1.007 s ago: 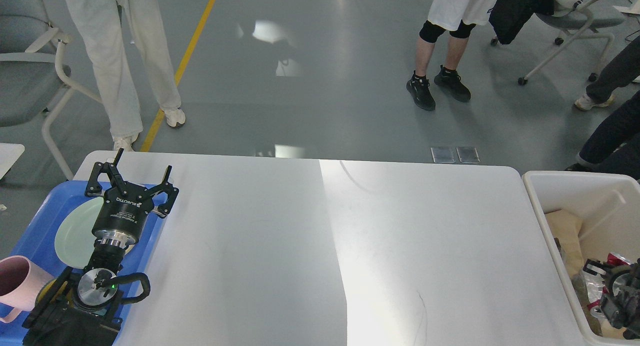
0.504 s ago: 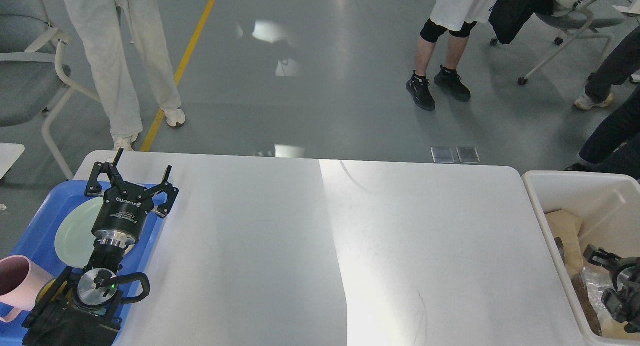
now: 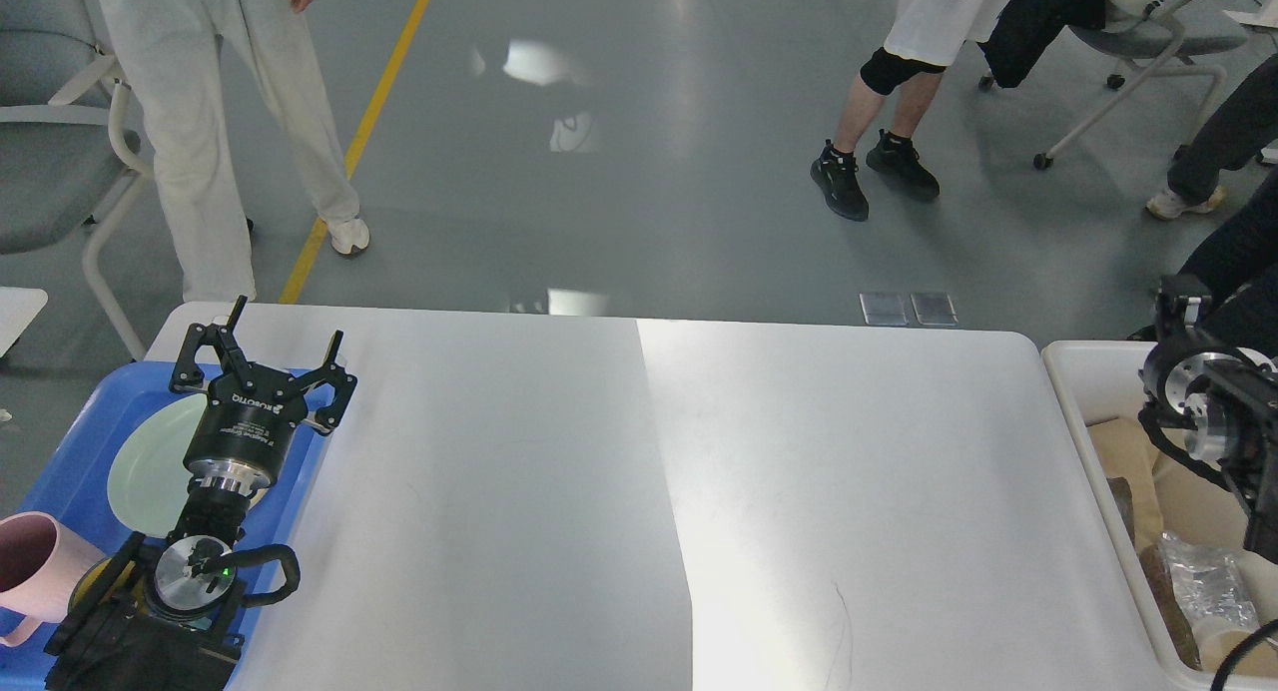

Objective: Tidy desktop
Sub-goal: 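Raise the right gripper out of the bin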

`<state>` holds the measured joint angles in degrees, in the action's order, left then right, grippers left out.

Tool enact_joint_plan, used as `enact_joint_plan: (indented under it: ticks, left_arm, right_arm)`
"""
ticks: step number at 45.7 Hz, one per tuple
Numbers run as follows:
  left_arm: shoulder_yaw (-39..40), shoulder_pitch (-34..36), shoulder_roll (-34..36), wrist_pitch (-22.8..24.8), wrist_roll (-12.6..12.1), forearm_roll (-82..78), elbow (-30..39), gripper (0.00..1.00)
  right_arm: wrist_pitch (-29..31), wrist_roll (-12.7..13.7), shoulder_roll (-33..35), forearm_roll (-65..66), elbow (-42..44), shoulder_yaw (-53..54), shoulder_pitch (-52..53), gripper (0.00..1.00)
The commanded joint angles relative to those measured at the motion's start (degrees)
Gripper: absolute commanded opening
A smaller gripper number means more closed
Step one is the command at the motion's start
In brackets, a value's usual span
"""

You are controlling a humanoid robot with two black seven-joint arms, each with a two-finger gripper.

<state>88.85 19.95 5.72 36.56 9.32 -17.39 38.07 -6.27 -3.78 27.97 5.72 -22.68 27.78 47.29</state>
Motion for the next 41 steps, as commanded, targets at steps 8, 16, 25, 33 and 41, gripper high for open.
enact_joint_plan:
  ticks: [8, 16, 25, 33, 41]
  left_arm:
    - [0.0, 0.0, 0.0, 0.0, 0.0, 0.0, 0.0, 0.97]
    - [0.0, 0.0, 0.0, 0.0, 0.0, 0.0, 0.0, 0.97]
    - [0.0, 0.0, 0.0, 0.0, 0.1, 0.0, 0.0, 0.97]
    - [0.0, 0.0, 0.0, 0.0, 0.0, 0.0, 0.0, 0.97]
    - [0.0, 0.0, 0.0, 0.0, 0.0, 0.0, 0.0, 0.97]
  right_arm:
    - [12.1, -5.8, -2.3, 10.1, -12.6, 34.0, -12.1, 1.0]
    - [21.4, -6.9, -10.3, 20.0, -13.6, 45.7, -19.7, 1.0]
    - [21.8, -14.4, -14.9, 21.4, -15.9, 49.7, -25.6, 1.0]
    - [21.9, -20.5, -15.2, 21.3, -17.2, 49.9, -27.3, 1.0]
    - [21.9, -20.5, -15.6, 21.2, -17.4, 49.4, -27.3, 1.0]
